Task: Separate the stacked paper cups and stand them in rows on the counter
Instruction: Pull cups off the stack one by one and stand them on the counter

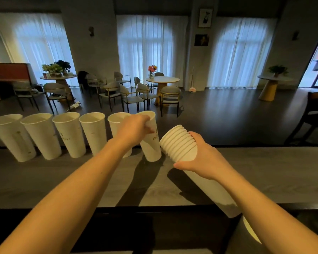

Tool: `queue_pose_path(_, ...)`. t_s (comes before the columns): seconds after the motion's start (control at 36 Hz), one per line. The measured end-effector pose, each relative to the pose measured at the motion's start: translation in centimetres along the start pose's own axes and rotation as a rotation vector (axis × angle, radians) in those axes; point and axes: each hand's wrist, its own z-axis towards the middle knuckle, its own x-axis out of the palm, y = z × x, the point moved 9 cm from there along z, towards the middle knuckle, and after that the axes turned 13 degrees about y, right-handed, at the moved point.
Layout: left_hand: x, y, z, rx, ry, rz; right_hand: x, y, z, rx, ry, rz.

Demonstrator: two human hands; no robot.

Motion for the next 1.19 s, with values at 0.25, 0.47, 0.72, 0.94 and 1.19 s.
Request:
queue_pose_path(0.25, 3.2, -0.3, 4.1, 0.047, -0.038, 0.325, 0.0, -0.5, 3.4, -0.065, -0.005, 0.028)
queue_pose_path(0.47, 3.5, 0.2, 5.4, 0.049, -0.01, 0.259, 0.8, -1.5, 4.8, -0.061, 0.005, 0.042)
queue_pose_path(0.72, 0.2, -3.9, 1.1, 0.189, 0.011, -0.466, -0.3, -0.9, 3.7, -0.112, -0.037, 0.091)
queue_pose_path(0.94, 2.6, -5.4, -0.1, 0.193, 0.378, -0.638, -0.7, -1.1, 3.0, -0.112, -0.046, 0.071)
queue_pose_path(1.19, -2.1, -3.0, 1.6, 0.058, -0.066, -0.638, -1.8, -4.0, 1.8, -0.088, -0.038, 0.055)
